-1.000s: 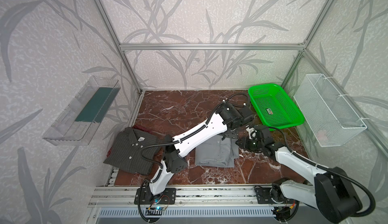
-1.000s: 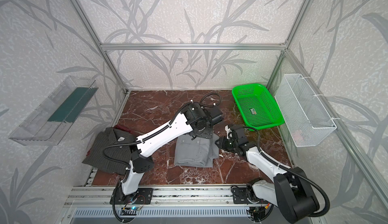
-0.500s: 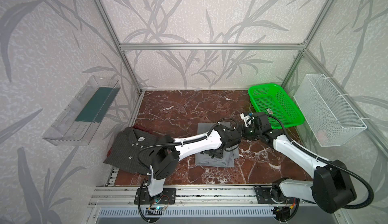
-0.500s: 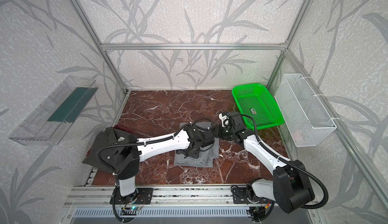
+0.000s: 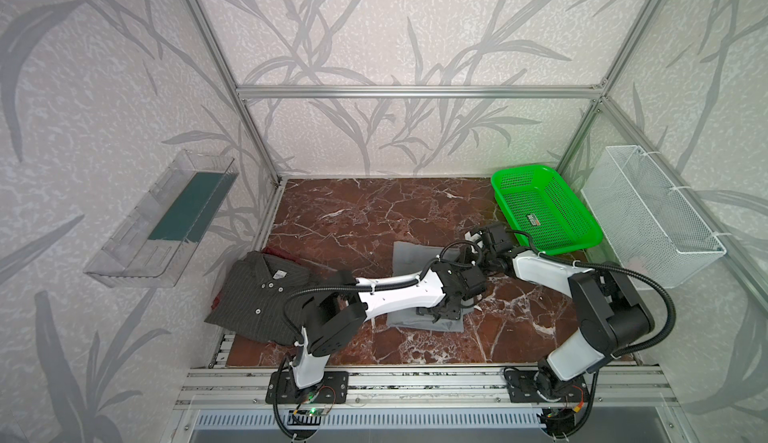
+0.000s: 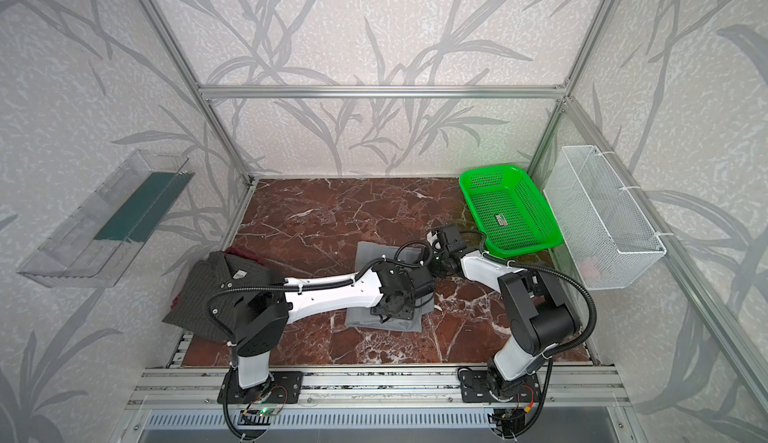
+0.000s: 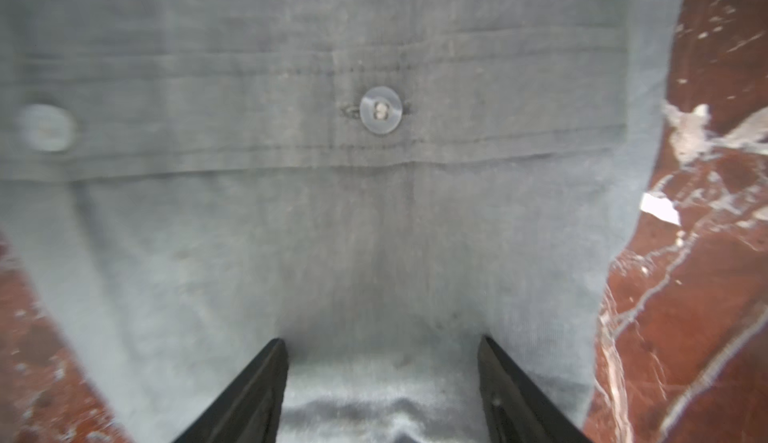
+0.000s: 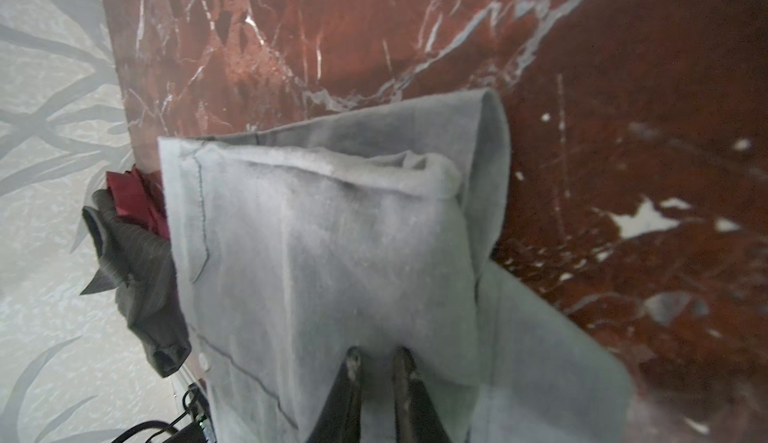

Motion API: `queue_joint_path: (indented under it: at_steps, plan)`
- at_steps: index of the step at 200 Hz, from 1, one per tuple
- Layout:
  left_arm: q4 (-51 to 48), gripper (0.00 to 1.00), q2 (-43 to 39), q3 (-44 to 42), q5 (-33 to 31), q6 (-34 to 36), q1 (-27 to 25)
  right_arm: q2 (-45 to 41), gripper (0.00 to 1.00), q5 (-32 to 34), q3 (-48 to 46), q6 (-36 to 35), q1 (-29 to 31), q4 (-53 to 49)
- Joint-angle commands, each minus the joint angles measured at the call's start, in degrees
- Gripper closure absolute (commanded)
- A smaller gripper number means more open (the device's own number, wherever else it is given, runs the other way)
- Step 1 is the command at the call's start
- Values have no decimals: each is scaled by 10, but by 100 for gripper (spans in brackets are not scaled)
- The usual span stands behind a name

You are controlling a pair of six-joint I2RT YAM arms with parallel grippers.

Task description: Fold and stack the long sleeve shirts

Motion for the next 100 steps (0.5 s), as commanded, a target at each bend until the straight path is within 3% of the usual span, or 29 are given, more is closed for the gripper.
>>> queue_joint_path:
  at_steps: [1, 32, 63, 100]
  plan:
    - [14, 27, 25, 1, 13, -16, -2, 2, 81, 35, 22, -7, 2, -4]
    - [-3, 24, 50, 9, 16, -23, -2, -31, 68, 41, 28, -30, 1, -35]
    - [-29, 17, 30, 12, 8, -27, -1, -124, 45, 81, 14, -69, 0, -91]
    - [-46, 10, -23, 29, 2, -20, -2, -185, 40, 70, -45, -96, -22, -112]
